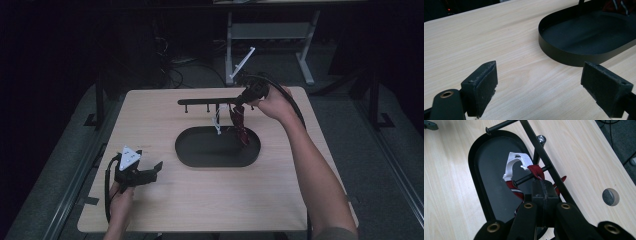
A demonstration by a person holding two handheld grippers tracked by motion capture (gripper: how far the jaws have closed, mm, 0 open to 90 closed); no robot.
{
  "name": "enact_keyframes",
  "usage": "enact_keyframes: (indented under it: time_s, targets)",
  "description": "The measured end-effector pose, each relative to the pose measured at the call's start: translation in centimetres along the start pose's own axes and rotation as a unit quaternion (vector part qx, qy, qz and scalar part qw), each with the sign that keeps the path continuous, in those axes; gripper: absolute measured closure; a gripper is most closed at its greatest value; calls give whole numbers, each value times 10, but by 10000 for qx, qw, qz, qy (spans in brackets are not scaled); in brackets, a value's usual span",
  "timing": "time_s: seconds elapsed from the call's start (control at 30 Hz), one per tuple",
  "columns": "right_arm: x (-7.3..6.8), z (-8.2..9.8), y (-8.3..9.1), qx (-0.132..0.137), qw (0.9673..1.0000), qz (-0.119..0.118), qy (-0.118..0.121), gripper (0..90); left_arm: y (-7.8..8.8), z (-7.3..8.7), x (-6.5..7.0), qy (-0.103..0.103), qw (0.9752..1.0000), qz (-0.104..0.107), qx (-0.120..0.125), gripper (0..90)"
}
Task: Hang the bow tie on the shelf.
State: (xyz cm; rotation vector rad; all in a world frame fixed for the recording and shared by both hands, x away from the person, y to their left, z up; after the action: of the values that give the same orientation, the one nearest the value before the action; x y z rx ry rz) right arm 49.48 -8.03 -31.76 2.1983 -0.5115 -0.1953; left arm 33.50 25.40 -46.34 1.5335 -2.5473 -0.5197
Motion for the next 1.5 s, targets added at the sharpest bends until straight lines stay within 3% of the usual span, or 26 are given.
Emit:
enact_keyframes:
  time_s: [1.17, 1.5]
  targets:
    - [1, 7, -12, -142, 9998, -13, -144, 886, 1, 0, 0, -28, 10000, 16, -9, 135]
    - [0, 12, -14, -130, 9998, -30, -160, 846, 1, -1, 1, -28, 10000, 22, -17, 135]
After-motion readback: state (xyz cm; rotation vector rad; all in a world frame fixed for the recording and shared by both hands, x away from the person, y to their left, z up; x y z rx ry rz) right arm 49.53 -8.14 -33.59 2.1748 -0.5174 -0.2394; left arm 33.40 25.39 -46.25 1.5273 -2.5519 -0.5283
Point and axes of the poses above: each handheld gripper's, and its own axes: y roughly backward along the jaws, z roughly out of its underside, x roughly to its right, the point moved 5 cm from there along -y, roughly forward along the jaws, and after that the axes turned 9 degrees about x, right-handed, at the moved point
